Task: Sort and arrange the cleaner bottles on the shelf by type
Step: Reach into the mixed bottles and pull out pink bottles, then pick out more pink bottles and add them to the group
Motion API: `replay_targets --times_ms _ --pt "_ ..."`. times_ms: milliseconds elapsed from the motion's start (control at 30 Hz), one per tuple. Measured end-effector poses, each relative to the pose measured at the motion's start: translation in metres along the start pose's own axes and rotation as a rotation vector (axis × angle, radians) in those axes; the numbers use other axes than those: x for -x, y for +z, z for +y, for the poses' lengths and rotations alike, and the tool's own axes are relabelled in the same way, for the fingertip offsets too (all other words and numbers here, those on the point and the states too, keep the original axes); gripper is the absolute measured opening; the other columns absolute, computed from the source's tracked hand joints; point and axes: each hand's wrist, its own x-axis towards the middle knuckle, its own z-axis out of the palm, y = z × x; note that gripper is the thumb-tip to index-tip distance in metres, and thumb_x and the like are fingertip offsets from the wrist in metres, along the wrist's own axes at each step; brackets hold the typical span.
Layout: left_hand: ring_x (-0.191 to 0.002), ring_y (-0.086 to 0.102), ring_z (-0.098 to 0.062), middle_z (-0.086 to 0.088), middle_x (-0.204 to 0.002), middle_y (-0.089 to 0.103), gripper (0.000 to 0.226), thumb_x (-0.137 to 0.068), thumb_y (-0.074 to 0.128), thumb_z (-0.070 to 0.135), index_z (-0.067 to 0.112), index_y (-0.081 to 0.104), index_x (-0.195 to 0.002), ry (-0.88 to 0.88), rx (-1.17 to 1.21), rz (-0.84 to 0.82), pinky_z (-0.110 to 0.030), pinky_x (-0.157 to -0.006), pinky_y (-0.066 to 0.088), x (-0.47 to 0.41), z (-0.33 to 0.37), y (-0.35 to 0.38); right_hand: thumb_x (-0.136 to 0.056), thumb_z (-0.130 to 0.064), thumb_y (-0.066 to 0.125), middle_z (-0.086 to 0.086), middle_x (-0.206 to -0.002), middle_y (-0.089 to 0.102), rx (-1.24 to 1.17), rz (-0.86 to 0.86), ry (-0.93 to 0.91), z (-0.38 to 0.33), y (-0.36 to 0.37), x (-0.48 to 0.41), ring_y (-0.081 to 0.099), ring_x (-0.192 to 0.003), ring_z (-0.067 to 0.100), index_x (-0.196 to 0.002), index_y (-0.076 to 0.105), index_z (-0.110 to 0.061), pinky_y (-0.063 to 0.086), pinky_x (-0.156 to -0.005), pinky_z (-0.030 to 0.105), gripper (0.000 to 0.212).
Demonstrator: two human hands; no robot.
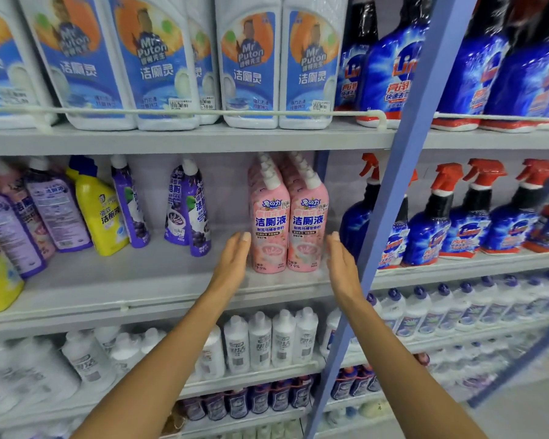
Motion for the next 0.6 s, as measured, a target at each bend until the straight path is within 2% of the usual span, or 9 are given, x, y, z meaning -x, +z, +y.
replay_targets --times_ms 67,133,233,333,433,600 --pt "-0.148 0.030 -0.008 0.009 -0.163 0.032 0.062 -0.105 0.032 0.058 0.026 0.030 -0.159 0.005 -0.008 0.013 -0.026 -0.117 0.021 0.011 -0.003 -0.023 -0.107 -0.060 0.027 -0.018 -0.133 0.061 -0.040 0.009 -0.004 0.000 0.011 0.014 0.053 -0.130 0.008 -0.141 0.056 -0.029 0.036 -0.118 0.036 0.055" --pt "-0.151 0.026 -0.008 0.011 -0.162 0.030 0.065 -0.104 0.029 0.062 0.028 0.029 -0.159 0.000 0.019 0.038 -0.033 -0.125 0.017 0.025 -0.006 -0.052 -0.107 -0.062 0.026 -0.007 -0.148 0.055 -0.079 0.011 0.009 -0.003 0.028 0.030 0.049 -0.138 0.012 -0.151 0.049 -0.021 0.034 -0.123 0.041 0.064" --pt "-0.149 0.033 -0.010 0.009 -0.162 0.036 0.087 -0.090 0.027 0.082 0.028 0.035 -0.158 0.003 0.028 0.084 -0.044 -0.127 0.022 0.043 -0.010 -0.099 -0.107 -0.061 0.026 -0.001 -0.145 0.058 -0.124 -0.001 -0.014 -0.006 0.060 0.050 0.053 -0.134 0.013 -0.147 0.053 -0.016 0.036 -0.120 0.040 0.066" --pt "-0.150 0.033 -0.011 0.007 -0.163 0.036 0.109 -0.072 0.028 0.096 0.028 0.035 -0.158 -0.028 0.029 0.169 -0.046 -0.126 0.024 0.060 -0.018 -0.156 -0.108 -0.057 0.027 0.003 -0.149 0.057 -0.169 -0.031 -0.029 -0.010 0.107 0.067 0.051 -0.138 0.016 -0.148 0.053 -0.013 0.036 -0.121 0.040 0.065" --pt "-0.148 0.035 -0.011 0.008 -0.161 0.039 0.107 -0.073 0.028 0.095 0.028 0.038 -0.157 -0.035 0.018 0.272 -0.046 -0.125 0.025 0.079 -0.023 -0.211 -0.110 -0.052 0.025 0.006 -0.151 0.055 -0.174 -0.124 -0.028 -0.020 0.164 0.082 0.050 -0.139 0.016 -0.150 0.050 -0.010 0.036 -0.121 0.040 0.062" --pt "-0.146 0.038 -0.010 0.012 -0.159 0.042 0.098 -0.078 0.032 0.094 0.033 0.041 -0.154 -0.040 0.047 0.431 -0.046 -0.124 0.027 0.087 -0.030 -0.291 -0.109 -0.054 0.022 0.002 -0.150 0.055 -0.186 -0.288 -0.037 -0.042 0.252 0.096 0.050 -0.139 0.014 -0.149 0.051 -0.012 0.034 -0.122 0.040 0.065"
